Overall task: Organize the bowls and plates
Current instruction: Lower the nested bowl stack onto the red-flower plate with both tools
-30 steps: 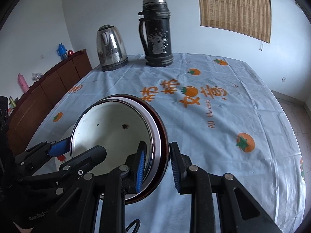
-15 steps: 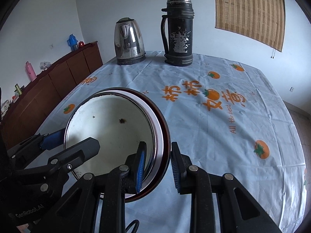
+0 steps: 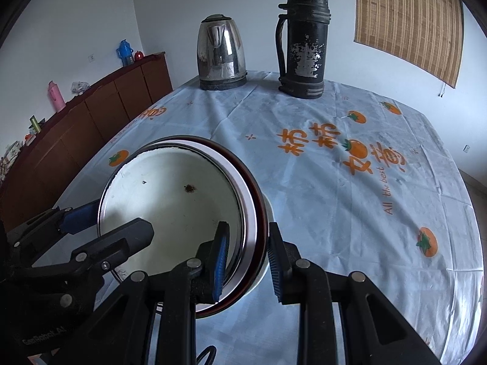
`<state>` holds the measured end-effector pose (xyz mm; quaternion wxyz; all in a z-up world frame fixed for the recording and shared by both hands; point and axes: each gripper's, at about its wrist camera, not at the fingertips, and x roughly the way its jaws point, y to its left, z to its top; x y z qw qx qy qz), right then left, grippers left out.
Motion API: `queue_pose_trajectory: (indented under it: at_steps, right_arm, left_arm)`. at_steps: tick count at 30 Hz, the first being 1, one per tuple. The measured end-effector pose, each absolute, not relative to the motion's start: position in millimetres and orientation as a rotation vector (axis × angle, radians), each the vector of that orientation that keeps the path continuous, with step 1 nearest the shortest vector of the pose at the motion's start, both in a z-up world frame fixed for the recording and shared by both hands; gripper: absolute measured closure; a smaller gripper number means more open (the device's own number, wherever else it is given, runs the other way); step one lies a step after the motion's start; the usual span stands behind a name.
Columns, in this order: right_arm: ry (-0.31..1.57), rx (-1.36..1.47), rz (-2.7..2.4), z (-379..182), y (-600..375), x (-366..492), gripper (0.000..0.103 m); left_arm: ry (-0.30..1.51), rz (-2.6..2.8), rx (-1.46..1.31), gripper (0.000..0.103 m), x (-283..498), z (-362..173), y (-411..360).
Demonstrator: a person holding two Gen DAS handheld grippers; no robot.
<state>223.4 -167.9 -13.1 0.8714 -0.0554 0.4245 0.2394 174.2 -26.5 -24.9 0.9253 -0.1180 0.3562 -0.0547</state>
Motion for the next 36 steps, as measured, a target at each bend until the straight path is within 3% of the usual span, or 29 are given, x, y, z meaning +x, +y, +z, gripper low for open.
queue_pose_trajectory:
  at_steps: [36]
  right_arm:
    - [1.01,-0.209,0.529,-31.1,-145.8,245.1,0.076]
  left_arm:
    - [0.843,-0.147,-0.349,0.046,191.9,-41.0,-3.9]
